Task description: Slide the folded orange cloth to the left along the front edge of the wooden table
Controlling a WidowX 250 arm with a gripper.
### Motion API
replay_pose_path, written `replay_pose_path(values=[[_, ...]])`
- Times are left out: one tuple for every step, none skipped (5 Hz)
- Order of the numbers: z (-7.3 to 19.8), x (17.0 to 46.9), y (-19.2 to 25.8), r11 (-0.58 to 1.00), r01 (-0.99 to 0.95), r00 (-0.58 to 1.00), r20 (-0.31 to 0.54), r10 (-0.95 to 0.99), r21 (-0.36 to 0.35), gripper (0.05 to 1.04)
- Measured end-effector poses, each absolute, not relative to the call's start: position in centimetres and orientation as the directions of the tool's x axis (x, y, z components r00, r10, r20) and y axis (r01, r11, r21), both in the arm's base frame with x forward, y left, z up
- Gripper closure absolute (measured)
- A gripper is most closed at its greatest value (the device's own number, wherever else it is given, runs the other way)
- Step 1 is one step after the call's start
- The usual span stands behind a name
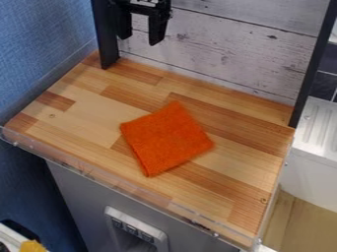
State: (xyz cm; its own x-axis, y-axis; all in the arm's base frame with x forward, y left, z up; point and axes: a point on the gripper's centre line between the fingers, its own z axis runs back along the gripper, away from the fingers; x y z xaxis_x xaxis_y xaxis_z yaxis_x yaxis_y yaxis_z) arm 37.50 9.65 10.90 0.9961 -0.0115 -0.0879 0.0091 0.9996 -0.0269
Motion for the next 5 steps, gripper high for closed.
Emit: replay_pose_path(values=[[9.3, 36.4, 9.2, 0.996, 0.075, 0.990, -0.121, -0.079, -0.039, 0.085], [10.5, 35.5, 7.7, 0.978, 0.207, 0.975, -0.077, -0.209, -0.035, 0.088], [11.3, 33.9, 6.4, 0.938, 0.347, 0.937, -0.035, -0.347, -0.014, 0.088], [11.6, 32.3, 5.4, 0.882, 0.471, 0.882, 0.008, -0.471, 0.017, 0.085], [11.9, 31.0, 4.9, 0.815, 0.577, 0.815, 0.028, -0.579, 0.039, 0.085]])
